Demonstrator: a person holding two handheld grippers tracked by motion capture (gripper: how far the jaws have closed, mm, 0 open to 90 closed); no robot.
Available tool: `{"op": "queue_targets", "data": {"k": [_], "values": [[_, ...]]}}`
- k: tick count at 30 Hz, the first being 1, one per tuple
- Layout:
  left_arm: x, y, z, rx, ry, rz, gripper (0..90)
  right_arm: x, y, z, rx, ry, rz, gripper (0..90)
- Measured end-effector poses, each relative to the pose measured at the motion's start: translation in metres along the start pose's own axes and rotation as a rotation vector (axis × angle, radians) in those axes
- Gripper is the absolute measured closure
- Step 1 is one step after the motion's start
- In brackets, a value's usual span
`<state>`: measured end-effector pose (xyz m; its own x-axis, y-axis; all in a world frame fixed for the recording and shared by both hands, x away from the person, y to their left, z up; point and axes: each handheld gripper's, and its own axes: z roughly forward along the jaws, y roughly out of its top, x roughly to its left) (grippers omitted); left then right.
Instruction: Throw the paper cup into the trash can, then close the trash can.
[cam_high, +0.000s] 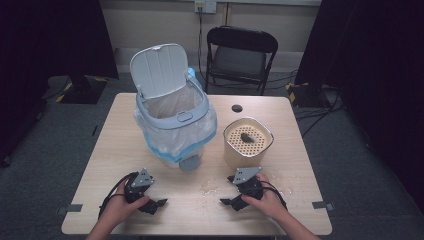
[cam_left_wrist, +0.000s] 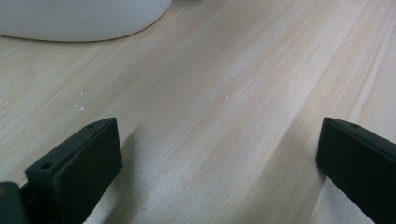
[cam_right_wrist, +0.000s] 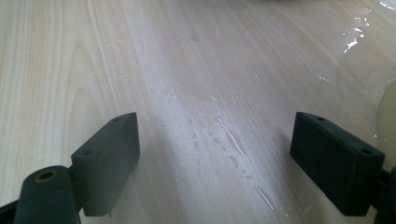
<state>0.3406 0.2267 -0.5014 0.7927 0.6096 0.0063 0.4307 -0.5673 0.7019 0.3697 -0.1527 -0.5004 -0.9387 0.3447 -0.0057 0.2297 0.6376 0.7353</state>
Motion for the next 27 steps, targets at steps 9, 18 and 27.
{"op": "queue_targets", "data": {"k": [9,18,27], "values": [[0.005,0.006,-0.017,0.076,-0.019,-0.102,16.5,0.0,0.0,0.0,0.0,0.0,0.0,15.1],[0.026,0.022,-0.051,0.075,-0.031,-0.224,16.2,0.0,0.0,0.0,0.0,0.0,0.0,15.1],[0.046,0.052,-0.08,0.034,-0.036,-0.244,16.2,0.0,0.0,0.0,0.0,0.0,0.001,15.0]]}}
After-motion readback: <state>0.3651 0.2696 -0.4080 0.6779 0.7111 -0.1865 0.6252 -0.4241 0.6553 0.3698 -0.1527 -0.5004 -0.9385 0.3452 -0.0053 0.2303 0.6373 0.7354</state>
